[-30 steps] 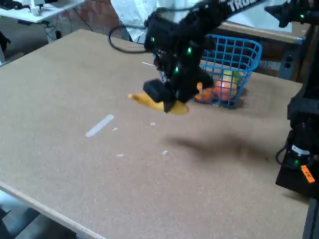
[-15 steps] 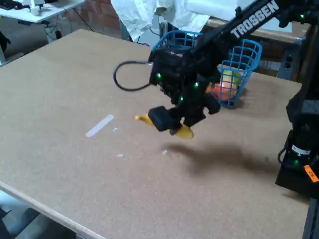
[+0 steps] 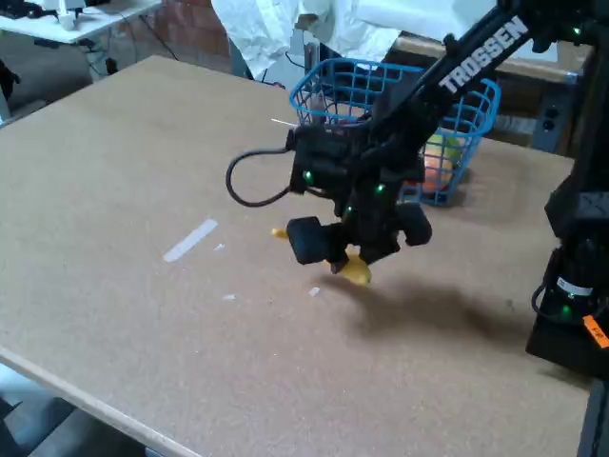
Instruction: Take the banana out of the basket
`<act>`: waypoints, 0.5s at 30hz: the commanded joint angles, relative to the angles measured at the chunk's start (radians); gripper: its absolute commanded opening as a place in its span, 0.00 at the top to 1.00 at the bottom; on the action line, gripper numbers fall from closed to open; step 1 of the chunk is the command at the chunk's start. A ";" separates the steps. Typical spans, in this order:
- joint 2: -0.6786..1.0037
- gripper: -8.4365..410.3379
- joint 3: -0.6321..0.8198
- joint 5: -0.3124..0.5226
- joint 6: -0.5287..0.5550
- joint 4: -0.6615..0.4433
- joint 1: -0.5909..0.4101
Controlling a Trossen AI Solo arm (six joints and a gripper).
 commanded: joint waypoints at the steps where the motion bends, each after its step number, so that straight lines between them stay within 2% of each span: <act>1: 0.026 0.79 0.000 0.023 0.050 0.023 0.001; 15: 0.144 0.79 0.000 0.048 0.071 0.121 0.001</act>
